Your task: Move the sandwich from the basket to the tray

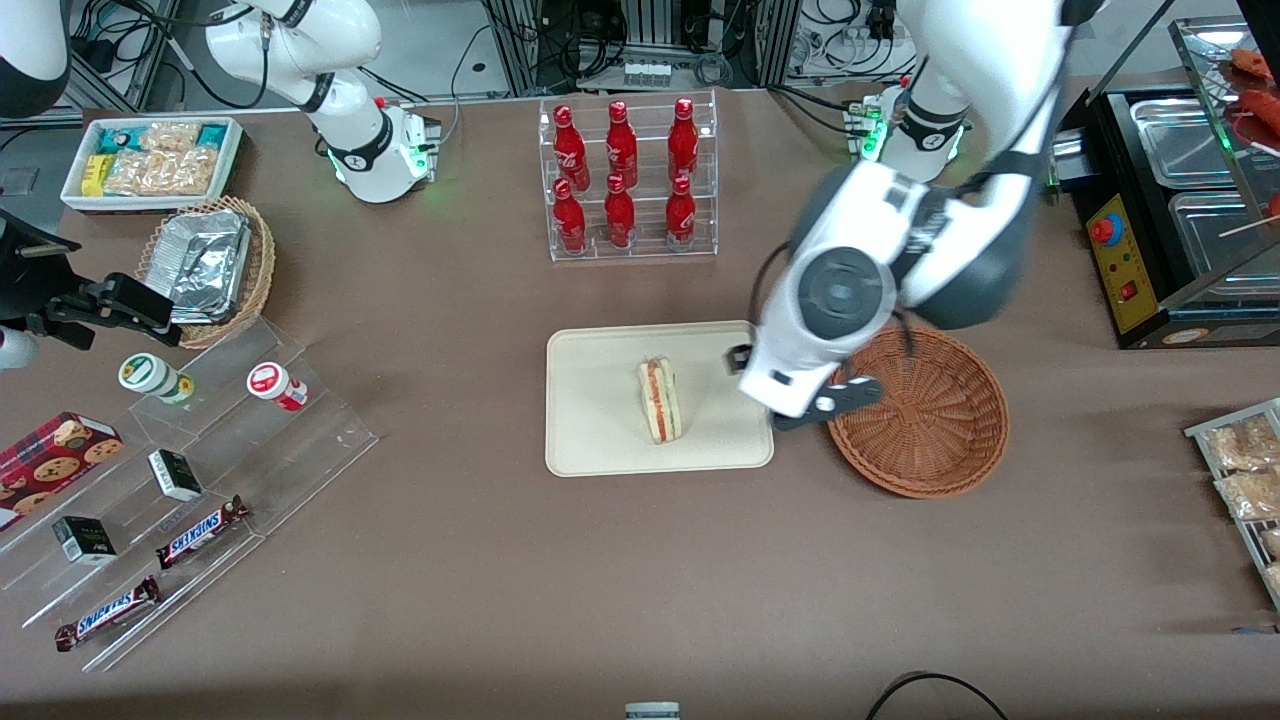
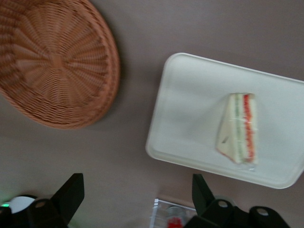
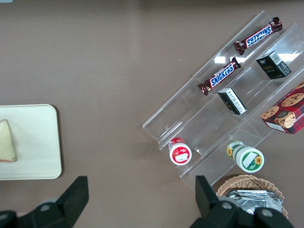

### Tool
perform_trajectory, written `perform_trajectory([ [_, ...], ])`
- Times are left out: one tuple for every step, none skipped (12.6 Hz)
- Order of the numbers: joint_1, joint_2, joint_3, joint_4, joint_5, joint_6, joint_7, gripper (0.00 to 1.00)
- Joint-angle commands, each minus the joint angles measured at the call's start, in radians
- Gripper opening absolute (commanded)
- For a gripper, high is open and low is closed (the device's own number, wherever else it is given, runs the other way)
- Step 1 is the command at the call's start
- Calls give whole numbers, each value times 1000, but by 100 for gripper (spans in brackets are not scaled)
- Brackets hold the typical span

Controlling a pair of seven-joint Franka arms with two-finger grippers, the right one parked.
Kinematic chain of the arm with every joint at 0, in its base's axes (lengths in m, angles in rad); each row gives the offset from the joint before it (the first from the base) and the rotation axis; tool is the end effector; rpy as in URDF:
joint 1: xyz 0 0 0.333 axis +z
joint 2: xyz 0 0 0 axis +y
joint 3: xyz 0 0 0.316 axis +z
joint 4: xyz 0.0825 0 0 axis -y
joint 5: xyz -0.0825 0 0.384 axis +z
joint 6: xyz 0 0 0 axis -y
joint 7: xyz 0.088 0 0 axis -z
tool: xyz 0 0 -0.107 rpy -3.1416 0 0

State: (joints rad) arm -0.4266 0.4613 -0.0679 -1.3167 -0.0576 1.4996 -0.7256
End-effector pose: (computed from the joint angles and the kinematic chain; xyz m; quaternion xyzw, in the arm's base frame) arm 0.5840 -0.3127 0.4549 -0.9824 -0.1174 0.1385 0.0429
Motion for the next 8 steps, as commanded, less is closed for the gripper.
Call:
perform_trajectory([
  [109,-116,-7,-130,-1,-10,165,100],
  [136,-131,-7,-142,-1,-15,211,100],
  [165,-150,-7,-160,-2,-15,248,100],
  [201,-170,-7,-179,-2,-16,299,100],
  [218,-196,-7,-206,-2,-19,352,100],
  [219,-226,3,-238,-2,-19,389,100],
  [219,-251,28,-257,-2,-19,409,100],
  [218,-271,46,-268,2,-21,423,100],
])
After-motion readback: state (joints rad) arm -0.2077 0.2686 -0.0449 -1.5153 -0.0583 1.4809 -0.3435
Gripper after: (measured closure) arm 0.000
